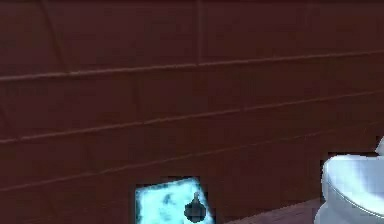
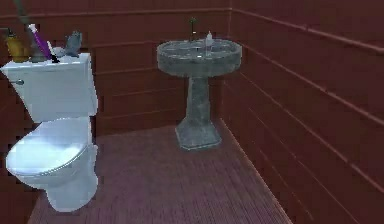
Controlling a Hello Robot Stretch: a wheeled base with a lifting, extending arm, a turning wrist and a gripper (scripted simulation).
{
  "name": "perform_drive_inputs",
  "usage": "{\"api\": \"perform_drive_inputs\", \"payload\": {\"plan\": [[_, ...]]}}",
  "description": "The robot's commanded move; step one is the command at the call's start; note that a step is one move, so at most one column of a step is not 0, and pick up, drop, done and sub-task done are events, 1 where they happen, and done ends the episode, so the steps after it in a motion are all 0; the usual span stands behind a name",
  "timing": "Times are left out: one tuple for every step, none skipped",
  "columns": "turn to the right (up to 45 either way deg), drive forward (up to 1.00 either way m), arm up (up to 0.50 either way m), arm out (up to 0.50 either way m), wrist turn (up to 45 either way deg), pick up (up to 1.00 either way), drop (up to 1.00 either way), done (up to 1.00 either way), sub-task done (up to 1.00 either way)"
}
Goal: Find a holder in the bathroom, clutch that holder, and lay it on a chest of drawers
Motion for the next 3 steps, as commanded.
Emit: {"api": "perform_drive_inputs", "payload": {"plan": [[-45.0,0.0,0.0,0.0,0.0,0.0,0.0,0.0,0.0],[-36.0,0.0,0.0,0.0,0.0,0.0,0.0,0.0,0.0],[0.0,0.0,0.5,0.0,0.0,0.0,0.0,0.0,0.0]]}}
